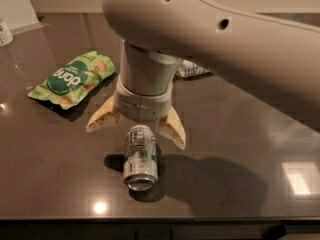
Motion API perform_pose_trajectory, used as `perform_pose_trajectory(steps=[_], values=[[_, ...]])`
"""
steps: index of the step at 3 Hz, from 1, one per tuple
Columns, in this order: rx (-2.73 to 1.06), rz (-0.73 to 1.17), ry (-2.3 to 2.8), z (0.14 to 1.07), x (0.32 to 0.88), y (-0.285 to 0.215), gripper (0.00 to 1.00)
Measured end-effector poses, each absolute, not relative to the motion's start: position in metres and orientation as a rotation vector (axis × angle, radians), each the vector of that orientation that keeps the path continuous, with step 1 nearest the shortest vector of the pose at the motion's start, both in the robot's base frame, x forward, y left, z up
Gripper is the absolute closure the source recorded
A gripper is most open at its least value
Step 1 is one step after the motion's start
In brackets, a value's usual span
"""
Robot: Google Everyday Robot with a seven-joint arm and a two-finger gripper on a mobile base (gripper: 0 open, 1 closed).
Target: Place blue plastic bottle upright
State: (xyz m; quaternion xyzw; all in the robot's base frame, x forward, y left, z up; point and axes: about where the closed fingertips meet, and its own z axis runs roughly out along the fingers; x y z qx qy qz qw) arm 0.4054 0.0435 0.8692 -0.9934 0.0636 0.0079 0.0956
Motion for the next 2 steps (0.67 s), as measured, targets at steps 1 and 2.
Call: perform_pose_trajectory(steps=[1, 2], values=[[-2.987, -0.020, 0.155, 0.857, 0.406, 0.041, 0.00], [-3.026, -0.041, 0.151, 0.846, 0.406, 0.035, 0.00]])
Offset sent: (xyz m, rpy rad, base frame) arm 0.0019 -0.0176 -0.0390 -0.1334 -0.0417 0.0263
